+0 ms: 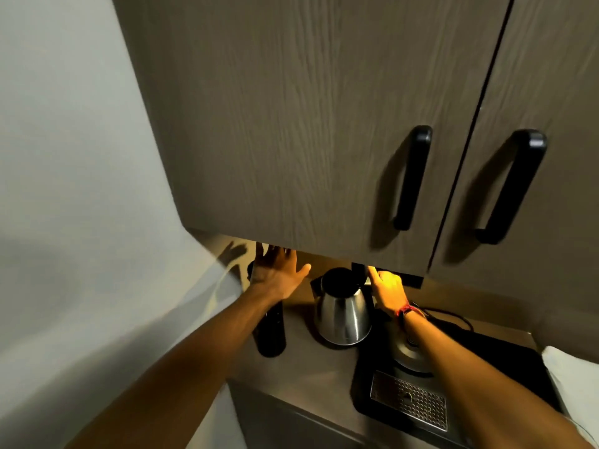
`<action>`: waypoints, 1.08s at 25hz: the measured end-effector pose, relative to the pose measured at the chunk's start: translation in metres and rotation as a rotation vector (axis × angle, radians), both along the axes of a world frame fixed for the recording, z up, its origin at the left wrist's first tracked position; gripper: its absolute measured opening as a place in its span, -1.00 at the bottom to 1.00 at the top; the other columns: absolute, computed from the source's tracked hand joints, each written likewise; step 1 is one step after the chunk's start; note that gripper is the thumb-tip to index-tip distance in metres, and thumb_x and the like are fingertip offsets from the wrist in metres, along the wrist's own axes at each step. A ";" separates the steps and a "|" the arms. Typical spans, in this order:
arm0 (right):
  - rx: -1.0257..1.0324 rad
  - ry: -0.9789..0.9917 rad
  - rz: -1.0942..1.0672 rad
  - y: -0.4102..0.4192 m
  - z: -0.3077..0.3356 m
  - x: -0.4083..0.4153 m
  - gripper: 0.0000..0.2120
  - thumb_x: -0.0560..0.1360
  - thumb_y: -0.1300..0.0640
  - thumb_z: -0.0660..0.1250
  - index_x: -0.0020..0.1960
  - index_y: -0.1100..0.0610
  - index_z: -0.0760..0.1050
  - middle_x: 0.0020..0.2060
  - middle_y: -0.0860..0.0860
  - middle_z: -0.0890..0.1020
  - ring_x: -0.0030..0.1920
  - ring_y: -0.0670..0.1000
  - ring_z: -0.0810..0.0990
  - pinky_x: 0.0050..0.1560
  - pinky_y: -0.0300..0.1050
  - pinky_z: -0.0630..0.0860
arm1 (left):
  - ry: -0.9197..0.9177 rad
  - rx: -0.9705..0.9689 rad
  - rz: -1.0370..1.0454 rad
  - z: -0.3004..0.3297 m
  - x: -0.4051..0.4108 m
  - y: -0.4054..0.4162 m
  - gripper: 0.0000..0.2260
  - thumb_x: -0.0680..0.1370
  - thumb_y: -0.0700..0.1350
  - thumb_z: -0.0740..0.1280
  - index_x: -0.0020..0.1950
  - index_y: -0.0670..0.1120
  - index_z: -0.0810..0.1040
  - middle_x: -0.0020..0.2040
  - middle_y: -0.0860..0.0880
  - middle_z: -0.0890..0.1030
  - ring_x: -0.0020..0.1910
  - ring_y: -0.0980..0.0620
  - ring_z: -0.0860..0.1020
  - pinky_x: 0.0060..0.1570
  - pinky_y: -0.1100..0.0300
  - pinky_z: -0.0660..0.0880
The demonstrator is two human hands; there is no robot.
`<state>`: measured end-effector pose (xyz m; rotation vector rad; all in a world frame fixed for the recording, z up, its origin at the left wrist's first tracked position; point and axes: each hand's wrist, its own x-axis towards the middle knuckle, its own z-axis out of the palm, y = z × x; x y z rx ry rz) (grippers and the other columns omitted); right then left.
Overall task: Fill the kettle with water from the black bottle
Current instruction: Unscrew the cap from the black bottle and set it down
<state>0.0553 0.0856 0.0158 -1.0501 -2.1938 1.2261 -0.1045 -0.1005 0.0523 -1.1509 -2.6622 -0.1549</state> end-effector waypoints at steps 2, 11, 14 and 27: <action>0.093 -0.051 0.078 -0.001 -0.013 -0.024 -0.48 0.59 -0.07 0.11 -0.19 0.39 0.51 -0.34 0.21 0.52 -0.11 0.31 0.57 -0.08 0.14 0.42 | 0.011 -0.015 0.029 -0.003 -0.015 -0.017 -0.29 0.59 0.28 0.12 0.59 -0.08 0.01 0.59 -0.16 0.16 0.54 -0.19 0.16 0.51 -0.21 -0.03; 0.085 -0.149 0.132 -0.014 -0.053 -0.041 -0.50 0.61 -0.09 0.04 -0.01 0.30 0.54 -0.26 0.19 0.50 -0.19 0.14 0.49 -0.17 -0.03 0.33 | -0.047 -0.099 0.062 -0.003 -0.041 -0.049 -0.31 0.41 0.29 0.32 0.38 -0.10 0.31 0.29 -0.14 0.45 0.22 -0.20 0.47 0.28 -0.22 0.33; 0.154 -0.276 0.238 -0.009 -0.053 -0.034 -0.62 0.63 0.03 0.02 0.33 0.17 0.39 0.00 0.26 0.50 0.07 0.23 0.49 0.04 0.01 0.39 | -0.082 -0.098 0.086 -0.003 -0.045 -0.047 -0.24 0.40 0.31 0.35 0.42 -0.11 0.25 0.29 -0.16 0.47 0.24 -0.20 0.48 0.29 -0.17 0.33; 0.513 -0.486 0.204 0.008 -0.045 -0.028 -0.26 0.55 -0.30 -0.13 0.55 0.12 -0.15 0.58 0.10 -0.09 0.57 0.13 -0.17 0.57 0.16 -0.14 | -0.272 -0.228 0.049 0.008 -0.053 -0.032 -0.10 0.39 0.29 0.44 0.54 0.05 0.01 0.46 -0.19 0.30 0.44 -0.27 0.27 0.31 -0.25 0.26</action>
